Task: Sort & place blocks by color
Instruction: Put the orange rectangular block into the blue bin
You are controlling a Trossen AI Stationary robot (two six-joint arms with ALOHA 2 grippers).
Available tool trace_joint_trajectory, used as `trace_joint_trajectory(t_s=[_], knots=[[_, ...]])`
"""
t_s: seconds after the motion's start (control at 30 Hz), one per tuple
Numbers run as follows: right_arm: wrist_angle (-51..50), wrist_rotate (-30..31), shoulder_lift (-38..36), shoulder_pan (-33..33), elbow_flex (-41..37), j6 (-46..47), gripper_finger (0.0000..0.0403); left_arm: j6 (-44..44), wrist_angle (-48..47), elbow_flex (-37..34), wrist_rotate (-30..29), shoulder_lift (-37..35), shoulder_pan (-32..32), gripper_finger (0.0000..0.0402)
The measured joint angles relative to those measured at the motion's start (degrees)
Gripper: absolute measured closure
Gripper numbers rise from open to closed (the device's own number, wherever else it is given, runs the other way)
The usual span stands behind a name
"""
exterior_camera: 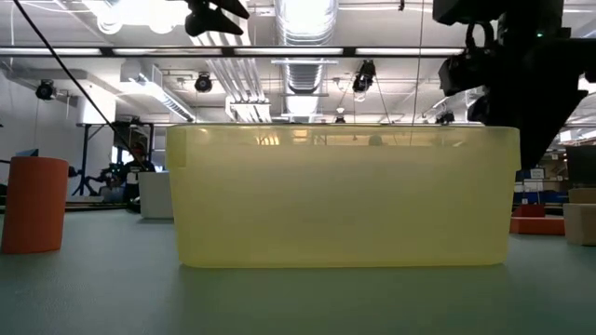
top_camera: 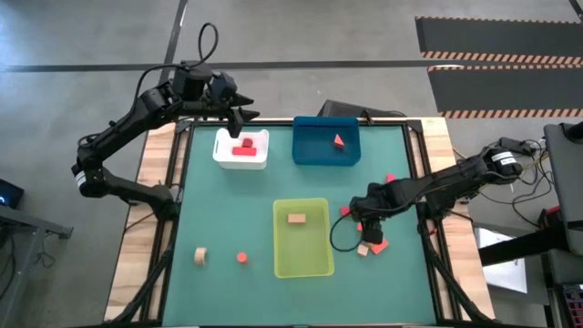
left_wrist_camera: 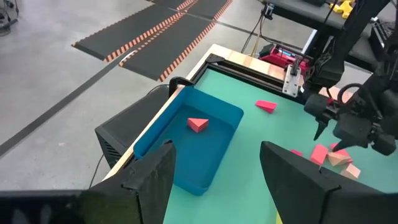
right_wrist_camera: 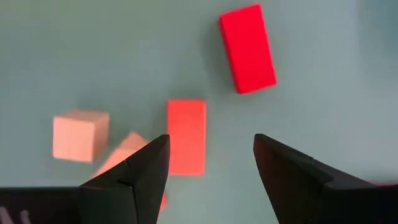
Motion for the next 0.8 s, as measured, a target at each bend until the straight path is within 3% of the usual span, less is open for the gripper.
trace_joint_trajectory(t_s=[0.47,0.8], knots=[[15.23,-2.51,0.00,0.59,-10.60,1.11,0.0179,0.00,-0.02,0.00,0.00,0.00,0.00,0.0183],[19.33,-2.22,-0.17,0.66,-16.62,3.91,0.0179,0.02,-0.02,0.00,0.00,0.00,0.00,0.0183]])
